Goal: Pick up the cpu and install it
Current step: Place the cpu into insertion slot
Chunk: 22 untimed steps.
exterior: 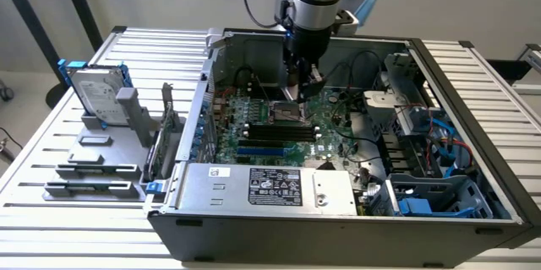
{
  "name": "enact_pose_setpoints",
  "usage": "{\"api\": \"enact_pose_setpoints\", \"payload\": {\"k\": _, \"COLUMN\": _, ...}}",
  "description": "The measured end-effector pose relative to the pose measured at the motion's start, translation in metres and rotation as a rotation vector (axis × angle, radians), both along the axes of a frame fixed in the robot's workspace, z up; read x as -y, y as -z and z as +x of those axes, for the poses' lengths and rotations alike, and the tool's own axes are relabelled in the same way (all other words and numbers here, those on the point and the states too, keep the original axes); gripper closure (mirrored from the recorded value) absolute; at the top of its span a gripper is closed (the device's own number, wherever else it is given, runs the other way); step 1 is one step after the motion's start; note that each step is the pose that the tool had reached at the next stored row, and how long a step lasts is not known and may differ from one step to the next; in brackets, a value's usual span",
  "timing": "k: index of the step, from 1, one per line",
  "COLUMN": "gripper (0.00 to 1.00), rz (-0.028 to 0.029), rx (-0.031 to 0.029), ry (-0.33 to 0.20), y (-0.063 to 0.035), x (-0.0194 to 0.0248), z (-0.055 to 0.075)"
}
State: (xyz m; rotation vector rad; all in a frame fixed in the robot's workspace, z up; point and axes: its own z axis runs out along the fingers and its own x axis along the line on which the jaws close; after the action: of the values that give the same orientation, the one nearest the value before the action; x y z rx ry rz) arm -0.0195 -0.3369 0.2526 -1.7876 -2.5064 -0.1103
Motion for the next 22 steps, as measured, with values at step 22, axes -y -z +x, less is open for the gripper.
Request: {"api": "enact_pose_setpoints", "payload": {"k": 22, "gripper": 0.45, "rz": -0.0006, "rx": 0.0001, "ry": 0.276, "y": 0.0187, "x": -0.0020, "z": -0.014}}
